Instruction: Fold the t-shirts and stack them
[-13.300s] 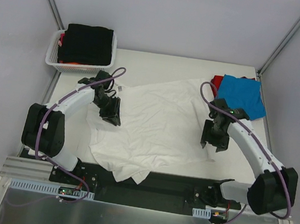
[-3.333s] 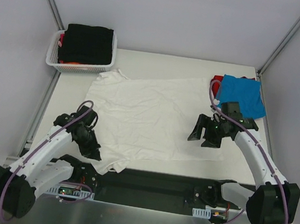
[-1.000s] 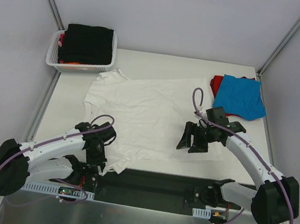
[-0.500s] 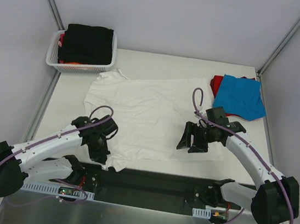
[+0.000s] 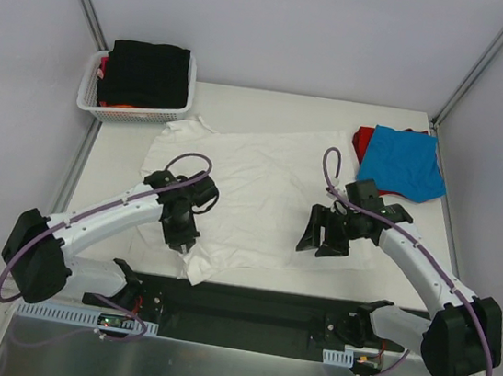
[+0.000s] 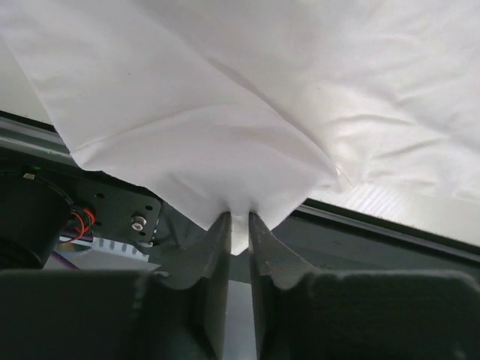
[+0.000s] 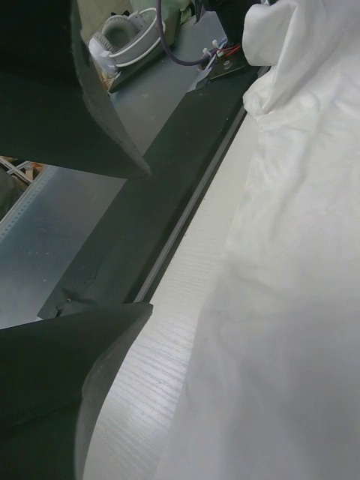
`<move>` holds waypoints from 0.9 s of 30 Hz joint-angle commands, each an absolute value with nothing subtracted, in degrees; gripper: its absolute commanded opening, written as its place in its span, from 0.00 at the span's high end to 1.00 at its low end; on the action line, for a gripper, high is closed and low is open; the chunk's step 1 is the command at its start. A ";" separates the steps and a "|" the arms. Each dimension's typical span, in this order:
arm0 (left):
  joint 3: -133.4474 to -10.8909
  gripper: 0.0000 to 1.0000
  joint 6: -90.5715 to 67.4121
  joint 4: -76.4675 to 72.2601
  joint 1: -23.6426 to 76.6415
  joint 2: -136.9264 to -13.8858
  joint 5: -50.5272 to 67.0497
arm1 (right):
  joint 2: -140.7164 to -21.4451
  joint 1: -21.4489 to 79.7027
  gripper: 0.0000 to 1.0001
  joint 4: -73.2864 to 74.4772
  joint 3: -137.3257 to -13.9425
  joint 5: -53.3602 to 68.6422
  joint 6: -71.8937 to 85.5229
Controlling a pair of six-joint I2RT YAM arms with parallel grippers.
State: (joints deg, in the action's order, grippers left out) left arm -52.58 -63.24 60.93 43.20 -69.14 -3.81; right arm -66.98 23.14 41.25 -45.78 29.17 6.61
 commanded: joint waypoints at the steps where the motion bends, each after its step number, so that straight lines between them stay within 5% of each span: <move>1: -52.82 0.77 -62.58 61.88 43.68 -74.96 -7.21 | -64.78 23.38 0.30 43.24 -46.85 28.74 5.71; 2: -53.00 0.62 -62.23 60.92 43.68 -76.36 -6.95 | -64.51 23.47 0.29 44.11 -46.93 28.57 5.45; 5: -54.49 0.42 -60.65 59.51 44.03 -79.98 -6.15 | -62.93 23.38 0.29 45.78 -46.93 27.86 4.75; 8: -55.90 0.31 -60.47 59.33 45.35 -78.84 -7.03 | -61.27 23.47 0.29 46.84 -46.41 27.16 4.40; 19: -53.53 0.32 -64.77 59.41 58.79 -75.32 -2.37 | -59.76 23.29 0.29 46.14 -43.94 27.25 4.66; 27: -50.10 0.51 -71.62 58.01 68.19 -78.66 -1.14 | -59.68 23.38 0.29 46.41 -44.47 27.51 3.96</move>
